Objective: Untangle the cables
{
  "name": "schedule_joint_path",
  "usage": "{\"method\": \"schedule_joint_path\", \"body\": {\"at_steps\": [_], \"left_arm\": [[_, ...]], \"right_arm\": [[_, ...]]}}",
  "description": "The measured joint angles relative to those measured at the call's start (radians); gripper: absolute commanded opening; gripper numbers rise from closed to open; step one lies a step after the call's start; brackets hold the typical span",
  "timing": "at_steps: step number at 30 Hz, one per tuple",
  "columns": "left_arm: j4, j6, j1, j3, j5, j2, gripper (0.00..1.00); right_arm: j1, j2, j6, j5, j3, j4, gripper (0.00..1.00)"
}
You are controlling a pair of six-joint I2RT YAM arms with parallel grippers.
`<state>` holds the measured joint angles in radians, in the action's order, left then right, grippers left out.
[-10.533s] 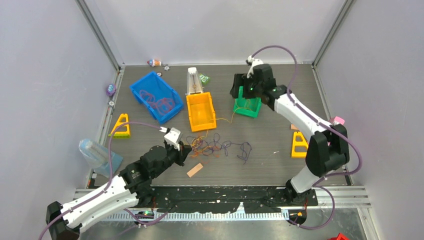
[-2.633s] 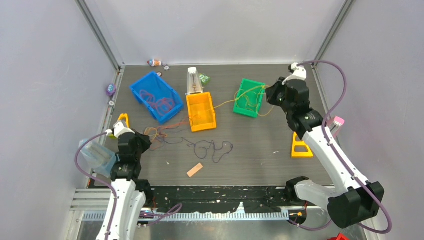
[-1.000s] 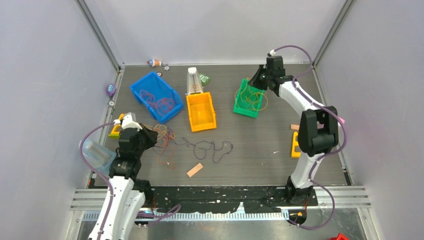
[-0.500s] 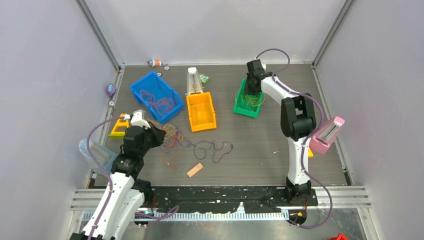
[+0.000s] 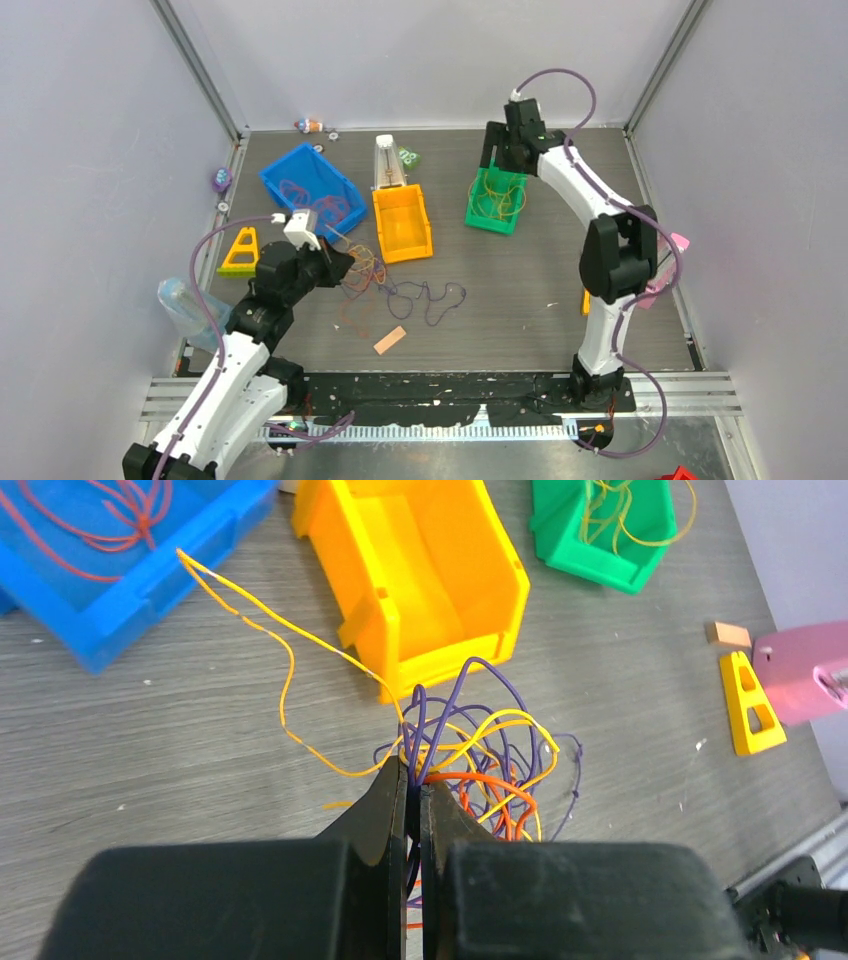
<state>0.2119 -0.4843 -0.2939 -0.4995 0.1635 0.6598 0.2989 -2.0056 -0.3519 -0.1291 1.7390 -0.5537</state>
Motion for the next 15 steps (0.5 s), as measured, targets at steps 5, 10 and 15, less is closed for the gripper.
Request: {"method": "schedule_joint_path", "body": {"at_steps": [5, 10, 15], "left_arm": [[-0.014, 0.012, -0.037, -0.015, 0.054, 0.049, 0.00], [-0.021, 0.024, -0.053, -0.063, 0.109, 0.093, 0.00], [-0.012, 0.039, -0.054, -0.113, 0.098, 0.093, 0.00]], "right_arm": [[0.005, 0.206, 0.081, 0.075, -0.099, 0.047, 0.90], [0.102, 0.396, 0.185, 0.213, -0.381, 0.198, 0.89], [0.300, 0.432, 0.204, 0.284, -0.656, 0.336, 0.96]]}}
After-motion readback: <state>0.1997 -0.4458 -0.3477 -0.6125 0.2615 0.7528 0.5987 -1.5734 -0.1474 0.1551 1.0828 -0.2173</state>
